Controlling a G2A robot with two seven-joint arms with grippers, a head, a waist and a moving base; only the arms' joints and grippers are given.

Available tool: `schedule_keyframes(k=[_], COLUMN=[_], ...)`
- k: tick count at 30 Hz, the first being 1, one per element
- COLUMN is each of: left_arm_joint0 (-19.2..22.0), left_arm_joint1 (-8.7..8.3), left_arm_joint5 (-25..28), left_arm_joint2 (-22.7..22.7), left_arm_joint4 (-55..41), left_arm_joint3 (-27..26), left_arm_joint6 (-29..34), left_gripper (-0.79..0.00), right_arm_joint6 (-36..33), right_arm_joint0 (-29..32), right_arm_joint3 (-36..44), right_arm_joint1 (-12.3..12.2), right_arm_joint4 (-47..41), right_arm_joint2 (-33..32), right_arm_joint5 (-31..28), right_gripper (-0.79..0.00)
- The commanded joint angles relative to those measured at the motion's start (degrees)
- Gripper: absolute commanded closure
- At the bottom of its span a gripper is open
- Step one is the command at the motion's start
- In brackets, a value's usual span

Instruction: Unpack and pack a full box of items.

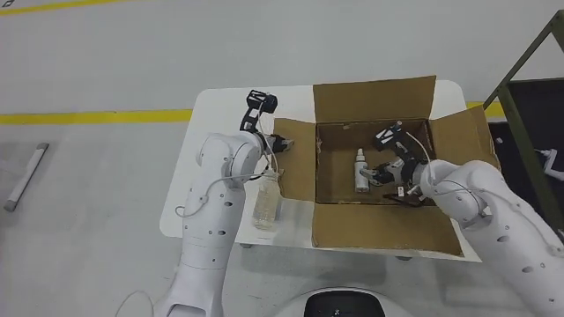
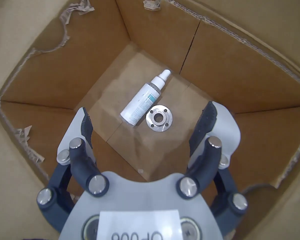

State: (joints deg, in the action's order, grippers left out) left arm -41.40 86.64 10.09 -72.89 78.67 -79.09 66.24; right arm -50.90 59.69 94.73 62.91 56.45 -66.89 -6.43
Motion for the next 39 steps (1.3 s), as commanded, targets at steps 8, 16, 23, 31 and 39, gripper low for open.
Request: schedule_keyframes(k=[8,16,23,31,39], left_arm_joint0=[0.78,0.78,0.78,0.78,0.78], left_arm_joint1=[-0.38,-0.38,-0.38,-0.38,-0.38], left_arm_joint5=[0.88,0.88,0.88,0.88,0.88], left_arm_joint2=[0.13,0.13,0.13,0.13,0.13], left_arm_joint4=[1.13,1.13,1.13,1.13,1.13], left_arm_joint3=[0.75,0.75,0.75,0.75,0.75], left_arm_joint6=[-0.38,-0.38,-0.38,-0.38,-0.38], left_gripper=[-0.785,-0.785,-0.785,-0.785,-0.785], right_arm_joint6=[-1.36,-0.3,2.89,7.94,10.2], right_arm_joint0=[-4.71,-4.3,-2.99,-8.3,-13.36], right_arm_joint3=[-4.5,-4.39,-5.99,-13.97,-24.0], right_arm_joint1=[1.24,1.26,2.9,6.49,9.46], right_arm_joint4=[4.09,4.42,5.19,2.4,-1.26], right_arm_joint2=[6.41,6.33,9.66,15.91,19.52], right_arm_joint5=[1.48,1.88,13.92,22.76,21.93], right_gripper=[-0.785,-0.785,-0.785,-0.785,-0.785])
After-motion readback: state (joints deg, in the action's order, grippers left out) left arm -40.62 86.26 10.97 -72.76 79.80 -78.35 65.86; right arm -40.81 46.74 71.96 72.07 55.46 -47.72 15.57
